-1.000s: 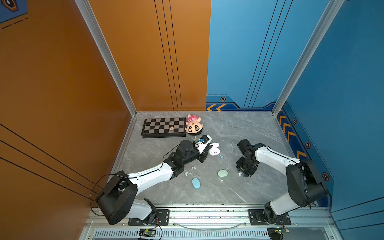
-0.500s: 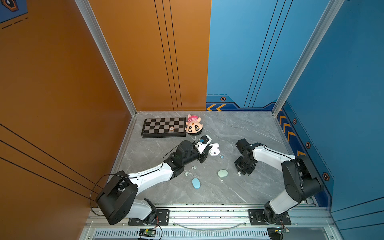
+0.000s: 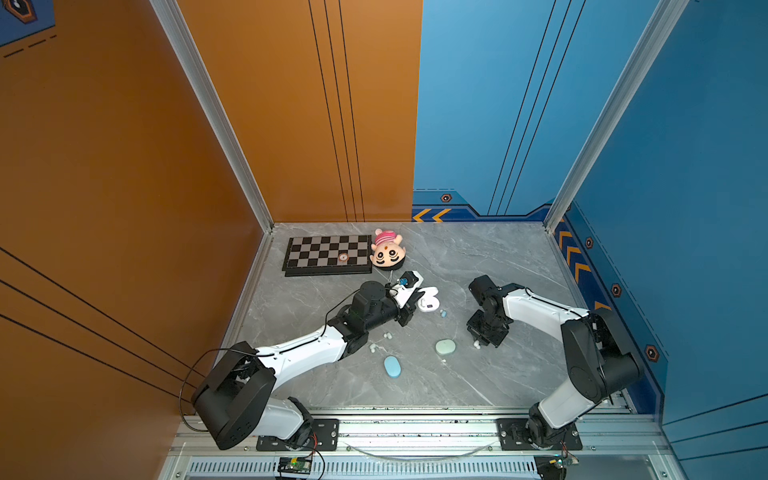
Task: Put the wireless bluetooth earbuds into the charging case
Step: 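Lower the right gripper and grasp the second white earbud on the table, then carry the white earbud with the right gripper to the open case, then press the white earbud into the empty slot of the held case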
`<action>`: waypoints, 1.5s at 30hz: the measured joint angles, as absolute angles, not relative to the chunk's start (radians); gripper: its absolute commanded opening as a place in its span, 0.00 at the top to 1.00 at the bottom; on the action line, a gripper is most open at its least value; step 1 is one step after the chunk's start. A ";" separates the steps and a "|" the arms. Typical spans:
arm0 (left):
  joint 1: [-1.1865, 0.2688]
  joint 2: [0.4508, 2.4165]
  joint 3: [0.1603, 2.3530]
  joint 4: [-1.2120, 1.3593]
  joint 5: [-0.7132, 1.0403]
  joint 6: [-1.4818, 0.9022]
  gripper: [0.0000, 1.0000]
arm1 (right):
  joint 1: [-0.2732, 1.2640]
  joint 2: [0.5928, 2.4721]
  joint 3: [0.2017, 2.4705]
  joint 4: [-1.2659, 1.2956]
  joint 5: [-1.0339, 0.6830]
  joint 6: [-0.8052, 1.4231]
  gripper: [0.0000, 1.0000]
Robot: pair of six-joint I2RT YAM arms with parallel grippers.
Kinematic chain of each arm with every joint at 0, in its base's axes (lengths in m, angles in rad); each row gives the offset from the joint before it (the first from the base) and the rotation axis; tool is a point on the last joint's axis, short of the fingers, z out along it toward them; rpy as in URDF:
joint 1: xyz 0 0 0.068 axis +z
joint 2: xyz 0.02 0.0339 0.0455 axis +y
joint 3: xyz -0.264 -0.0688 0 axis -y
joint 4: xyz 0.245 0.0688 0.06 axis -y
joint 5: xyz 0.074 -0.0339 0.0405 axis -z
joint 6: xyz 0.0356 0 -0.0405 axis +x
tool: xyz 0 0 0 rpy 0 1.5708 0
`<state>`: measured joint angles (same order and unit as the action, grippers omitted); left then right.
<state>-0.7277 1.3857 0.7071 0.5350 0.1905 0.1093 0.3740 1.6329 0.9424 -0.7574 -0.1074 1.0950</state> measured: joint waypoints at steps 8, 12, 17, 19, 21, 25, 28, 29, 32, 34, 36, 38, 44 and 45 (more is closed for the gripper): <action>-0.728 1.386 0.707 0.535 0.191 0.107 1.00 | 0.374 1.624 1.017 -0.758 -0.108 0.920 0.90; -0.728 1.398 0.707 0.535 0.191 0.097 1.00 | 0.374 1.572 1.066 -0.758 -0.137 0.808 0.90; -0.728 1.432 0.710 0.535 0.196 0.089 1.00 | 0.373 1.488 1.133 -0.756 -0.235 0.675 0.91; -0.727 1.444 0.715 0.535 0.204 0.089 1.00 | 0.369 1.451 1.154 -0.756 -0.288 0.630 0.91; -0.725 1.452 0.722 0.535 0.213 0.086 1.00 | 0.362 1.422 1.166 -0.755 -0.337 0.600 0.91; -0.720 1.464 0.742 0.536 0.224 0.082 1.00 | 0.350 1.373 1.177 -0.755 -0.429 0.563 0.91; -0.719 1.473 0.755 0.540 0.237 0.082 1.00 | 0.348 1.351 1.179 -0.755 -0.498 0.545 0.91; -0.719 1.475 0.757 0.542 0.241 0.081 1.00 | 0.348 1.346 1.180 -0.755 -0.519 0.542 0.91; -0.718 1.481 0.765 0.545 0.255 0.079 1.00 | 0.348 1.326 1.183 -0.746 -0.578 0.538 0.91; -0.716 1.482 0.767 0.550 0.272 0.074 1.00 | 0.350 1.311 1.183 -0.730 -0.617 0.538 0.91; -0.714 1.482 0.768 0.551 0.293 0.063 1.00 | 0.358 1.299 1.183 -0.707 -0.649 0.540 0.91; -0.711 1.482 0.770 0.551 0.312 0.055 1.00 | 0.374 1.291 1.183 -0.684 -0.673 0.540 0.91; -0.707 1.482 0.786 0.551 0.378 0.028 1.00 | 0.417 1.290 1.183 -0.648 -0.706 0.539 0.91; -0.706 1.482 0.788 0.552 0.388 0.024 1.00 | 0.419 1.291 1.183 -0.644 -0.706 0.539 0.91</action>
